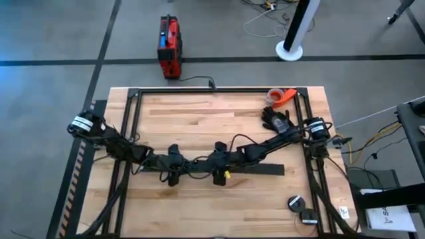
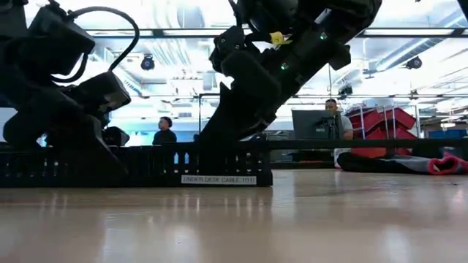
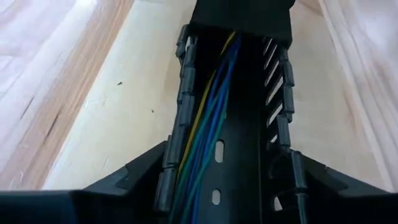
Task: Ziptie cables
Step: Close the black cable duct
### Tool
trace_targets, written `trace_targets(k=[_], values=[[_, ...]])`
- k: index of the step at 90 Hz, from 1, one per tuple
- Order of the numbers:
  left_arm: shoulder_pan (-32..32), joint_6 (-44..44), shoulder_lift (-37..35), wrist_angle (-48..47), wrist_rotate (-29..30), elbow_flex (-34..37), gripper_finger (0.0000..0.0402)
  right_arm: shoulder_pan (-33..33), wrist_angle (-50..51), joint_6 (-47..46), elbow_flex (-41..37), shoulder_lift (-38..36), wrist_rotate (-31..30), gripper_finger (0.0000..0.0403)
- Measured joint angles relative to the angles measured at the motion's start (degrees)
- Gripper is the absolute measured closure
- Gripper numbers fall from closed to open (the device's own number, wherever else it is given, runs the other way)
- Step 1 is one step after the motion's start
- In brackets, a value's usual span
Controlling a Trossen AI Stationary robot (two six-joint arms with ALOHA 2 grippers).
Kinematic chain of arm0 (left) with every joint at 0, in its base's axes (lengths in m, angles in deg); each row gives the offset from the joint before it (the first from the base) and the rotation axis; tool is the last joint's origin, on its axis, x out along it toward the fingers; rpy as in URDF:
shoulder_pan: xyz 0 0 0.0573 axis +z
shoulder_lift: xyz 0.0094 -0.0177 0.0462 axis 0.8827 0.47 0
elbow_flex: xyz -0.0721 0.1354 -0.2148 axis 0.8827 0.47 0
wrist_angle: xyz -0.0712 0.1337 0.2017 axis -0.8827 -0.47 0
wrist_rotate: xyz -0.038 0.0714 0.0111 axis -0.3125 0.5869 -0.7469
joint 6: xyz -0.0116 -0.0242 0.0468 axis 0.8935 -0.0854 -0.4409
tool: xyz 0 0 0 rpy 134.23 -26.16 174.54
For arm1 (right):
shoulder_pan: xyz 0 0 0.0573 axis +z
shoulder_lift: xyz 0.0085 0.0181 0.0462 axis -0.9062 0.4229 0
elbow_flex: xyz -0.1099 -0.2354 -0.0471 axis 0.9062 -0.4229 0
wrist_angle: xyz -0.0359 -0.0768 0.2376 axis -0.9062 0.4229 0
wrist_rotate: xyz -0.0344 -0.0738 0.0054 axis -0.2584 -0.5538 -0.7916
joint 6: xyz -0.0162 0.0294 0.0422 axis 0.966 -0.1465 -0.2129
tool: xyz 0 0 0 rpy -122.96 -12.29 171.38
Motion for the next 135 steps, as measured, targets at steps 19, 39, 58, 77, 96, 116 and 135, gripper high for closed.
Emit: trace_targets(k=[19, 39, 58, 77, 96, 116, 135], values=[[0.09, 0.11, -0.04, 0.47, -0.07, 0.03, 0.0168, 0.09, 3.83, -3.24, 0.5, -0.24, -1.18, 0.0186], [0.1, 0.17, -0.04, 0.53, 0.0, -0.06, 0.0165, 0.07, 5.83, -5.76, 0.49, -0.85, -1.79, 0.0186], [0.11, 0.17, -0.04, 0.49, 0.09, -0.06, 0.0171, -0.04, 6.73, -5.92, 0.42, -1.38, -1.47, 0.0186], [0.09, -0.25, -0.07, 1.82, 0.27, 0.16, 0.0166, -0.83, 3.99, -3.03, 0.19, -1.09, 1.03, 0.0186], [0.04, -1.38, -0.04, 2.28, 0.01, 0.07, 0.0171, -1.27, 4.73, -0.16, 1.33, -0.95, 4.25, 0.0186], [-0.04, -1.47, 0.0, 2.34, -0.15, -0.36, 0.0165, -1.33, 5.43, 2.34, 4.11, 0.87, 6.85, 0.0186], [-0.09, -1.7, -0.04, 1.98, -0.06, -0.49, 0.017, -1.16, 7.79, -0.41, 6.66, 2.52, 4.37, 0.0186]])
